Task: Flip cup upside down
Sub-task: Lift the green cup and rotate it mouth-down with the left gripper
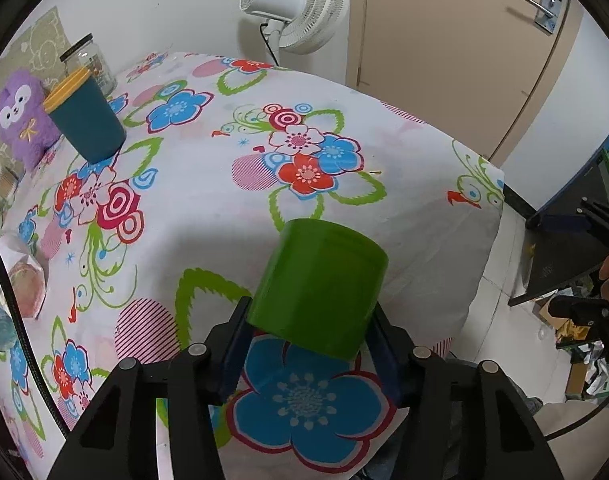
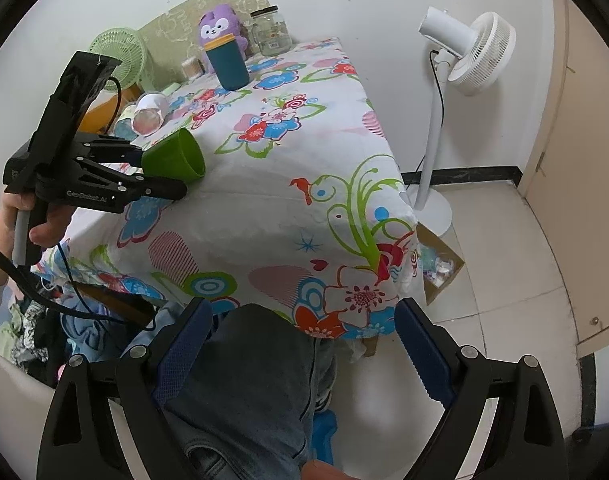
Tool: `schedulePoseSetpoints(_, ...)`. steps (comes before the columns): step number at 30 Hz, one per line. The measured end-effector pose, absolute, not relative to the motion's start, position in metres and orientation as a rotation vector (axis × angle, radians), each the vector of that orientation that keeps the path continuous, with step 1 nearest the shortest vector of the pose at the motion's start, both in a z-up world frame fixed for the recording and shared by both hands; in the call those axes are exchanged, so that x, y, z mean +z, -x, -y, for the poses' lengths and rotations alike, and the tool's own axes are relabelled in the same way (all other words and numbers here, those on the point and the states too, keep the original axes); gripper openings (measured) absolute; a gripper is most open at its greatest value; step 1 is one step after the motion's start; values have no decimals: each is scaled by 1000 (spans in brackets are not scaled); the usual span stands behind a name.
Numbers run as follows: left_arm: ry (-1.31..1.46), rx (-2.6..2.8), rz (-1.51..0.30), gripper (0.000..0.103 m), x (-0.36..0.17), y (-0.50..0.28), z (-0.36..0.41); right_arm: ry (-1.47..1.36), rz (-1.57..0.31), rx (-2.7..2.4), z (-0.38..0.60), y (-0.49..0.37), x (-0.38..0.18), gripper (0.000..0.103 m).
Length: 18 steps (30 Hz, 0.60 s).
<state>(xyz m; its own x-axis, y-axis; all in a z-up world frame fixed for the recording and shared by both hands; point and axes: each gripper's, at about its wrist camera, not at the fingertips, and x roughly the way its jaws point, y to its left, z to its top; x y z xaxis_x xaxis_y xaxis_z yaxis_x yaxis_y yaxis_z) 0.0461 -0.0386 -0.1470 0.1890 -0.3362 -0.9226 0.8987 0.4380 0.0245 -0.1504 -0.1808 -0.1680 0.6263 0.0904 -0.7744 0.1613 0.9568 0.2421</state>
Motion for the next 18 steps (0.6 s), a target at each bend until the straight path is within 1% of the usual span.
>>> schedulePoseSetpoints(5, -709, -964, -1076, 56, -144, -51, 37, -308, -893, -34, 182, 148, -169, 94)
schedulePoseSetpoints(12, -873, -904, -1136, 56, -122, -62, 36, -273, -873, 21, 172, 140, -166, 94)
schedulePoseSetpoints(18, -1043, -800, -1256, 56, -114, -73, 40, -217, -829, 88, 155, 132, -160, 94)
